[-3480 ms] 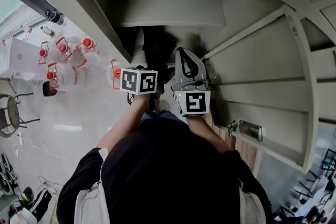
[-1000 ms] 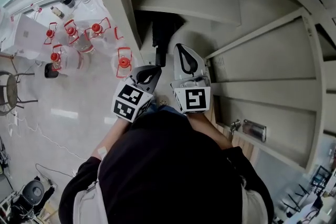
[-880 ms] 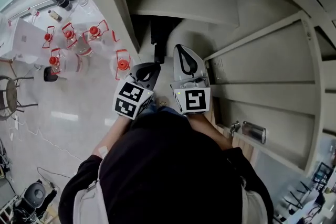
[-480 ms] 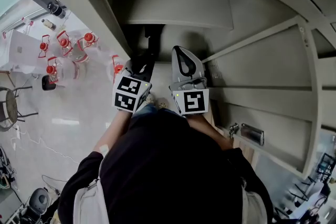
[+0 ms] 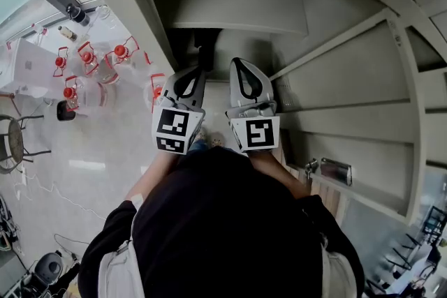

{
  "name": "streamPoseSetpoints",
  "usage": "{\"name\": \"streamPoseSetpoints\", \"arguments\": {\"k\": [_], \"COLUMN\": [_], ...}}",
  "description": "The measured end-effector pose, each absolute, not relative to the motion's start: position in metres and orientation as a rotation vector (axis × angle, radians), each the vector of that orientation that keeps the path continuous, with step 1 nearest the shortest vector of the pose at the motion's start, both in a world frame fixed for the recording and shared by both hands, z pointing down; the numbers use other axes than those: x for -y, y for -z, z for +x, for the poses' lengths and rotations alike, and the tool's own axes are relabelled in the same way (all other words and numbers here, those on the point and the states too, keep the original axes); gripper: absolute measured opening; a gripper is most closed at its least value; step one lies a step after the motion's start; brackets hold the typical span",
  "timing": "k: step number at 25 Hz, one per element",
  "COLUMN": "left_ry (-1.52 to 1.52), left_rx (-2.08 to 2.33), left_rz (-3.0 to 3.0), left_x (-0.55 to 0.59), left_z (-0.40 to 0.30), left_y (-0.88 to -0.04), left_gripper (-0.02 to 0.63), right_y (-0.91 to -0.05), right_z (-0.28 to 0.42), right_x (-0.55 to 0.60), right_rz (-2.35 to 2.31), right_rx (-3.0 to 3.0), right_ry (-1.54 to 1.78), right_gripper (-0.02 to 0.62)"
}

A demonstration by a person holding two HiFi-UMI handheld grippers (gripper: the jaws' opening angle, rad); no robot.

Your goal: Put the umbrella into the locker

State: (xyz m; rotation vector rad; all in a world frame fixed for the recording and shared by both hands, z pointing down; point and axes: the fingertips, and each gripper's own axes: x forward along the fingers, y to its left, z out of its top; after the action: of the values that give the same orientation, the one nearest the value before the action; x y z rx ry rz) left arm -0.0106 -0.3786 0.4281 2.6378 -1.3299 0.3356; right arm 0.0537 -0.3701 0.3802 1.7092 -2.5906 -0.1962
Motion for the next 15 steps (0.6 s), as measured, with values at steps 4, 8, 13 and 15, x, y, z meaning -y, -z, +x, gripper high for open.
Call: {"name": "streamPoseSetpoints", "arguments": {"k": [4, 8, 13, 15], "left_ry": [-0.157, -0.065, -0.066, -0.074], "left_rx": [1.478, 1.534, 1.543, 1.557], "left_rz": [2.691, 2.707, 2.71, 2.728], "left_x": [0.373, 0.362, 0.35, 0.345], "left_z": [-0.019, -0.024, -0.02, -0.019], "left_y": [-0.388, -0.364, -0.359, -0.358], "left_gripper": [0.006, 0.006, 0.006, 0.006], "right_y": [-0.363, -0.357, -0.356, -0.357], "right_z": [0.055, 0.059, 0.058, 0.056], "right_x": [0.361, 0.351, 0.343, 0.339], "right_rz": [1.74, 1.756, 1.713, 1.698], "right_rx": [2.61, 2.594, 2.606, 2.613], "right_ry": [0.246, 0.265, 0.279, 0.278], "right_gripper": [0.003, 0.003, 0.003, 0.003]}}
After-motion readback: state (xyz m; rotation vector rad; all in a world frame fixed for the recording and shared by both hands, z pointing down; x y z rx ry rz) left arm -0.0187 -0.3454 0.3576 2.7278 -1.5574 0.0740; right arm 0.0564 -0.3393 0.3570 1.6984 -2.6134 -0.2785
